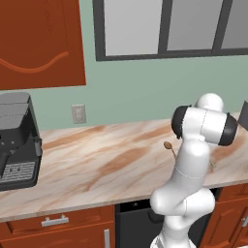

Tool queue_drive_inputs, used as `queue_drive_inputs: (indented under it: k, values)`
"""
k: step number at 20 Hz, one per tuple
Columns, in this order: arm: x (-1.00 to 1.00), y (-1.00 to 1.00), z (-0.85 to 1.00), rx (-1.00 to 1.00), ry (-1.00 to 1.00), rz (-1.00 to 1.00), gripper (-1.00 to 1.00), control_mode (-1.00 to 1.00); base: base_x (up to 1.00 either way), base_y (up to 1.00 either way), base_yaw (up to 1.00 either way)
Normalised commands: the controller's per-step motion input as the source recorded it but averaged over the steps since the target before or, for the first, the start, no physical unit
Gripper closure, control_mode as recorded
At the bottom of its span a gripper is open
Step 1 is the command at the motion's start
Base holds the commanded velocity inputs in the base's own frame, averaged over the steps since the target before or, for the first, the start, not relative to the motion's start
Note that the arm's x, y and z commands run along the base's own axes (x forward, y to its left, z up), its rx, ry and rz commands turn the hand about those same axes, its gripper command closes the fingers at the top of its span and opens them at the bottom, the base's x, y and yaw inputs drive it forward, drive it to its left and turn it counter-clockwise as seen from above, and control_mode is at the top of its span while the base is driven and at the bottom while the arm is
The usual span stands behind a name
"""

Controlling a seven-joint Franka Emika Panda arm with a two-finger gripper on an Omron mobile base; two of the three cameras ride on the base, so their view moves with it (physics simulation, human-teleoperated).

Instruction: Take the fork and place it on the left side of the plate. Then take the spoon and place it on the right side of the plate. Make sure they're directly next to the plate.

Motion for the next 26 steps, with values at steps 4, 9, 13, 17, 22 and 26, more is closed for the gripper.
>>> queue_drive_inputs:
  k: [4,9,13,17,22,26]
  values:
    - [-0.24,0.16,0.42,0.0,-0.03,0.0,1.0,-1.0,0.0,0.0,0.0]
    - [-0.2,0.23,0.41,0.0,-0.02,0.0,1.0,-1.0,0.0,0.0,0.0]
    - [-0.11,0.28,0.4,-0.03,0.0,0.0,1.0,-1.0,0.0,0.0,0.0]
    - [-0.07,0.28,0.41,-0.04,0.0,0.0,1.0,-1.0,0.0,0.0,0.0]
    - [-0.21,0.22,0.36,-0.01,-0.03,0.0,1.0,-1.0,0.0,0.0,0.0]
    - [-0.27,0.18,0.35,0.0,-0.14,-0.02,1.0,-1.0,0.0,0.0,0.0]
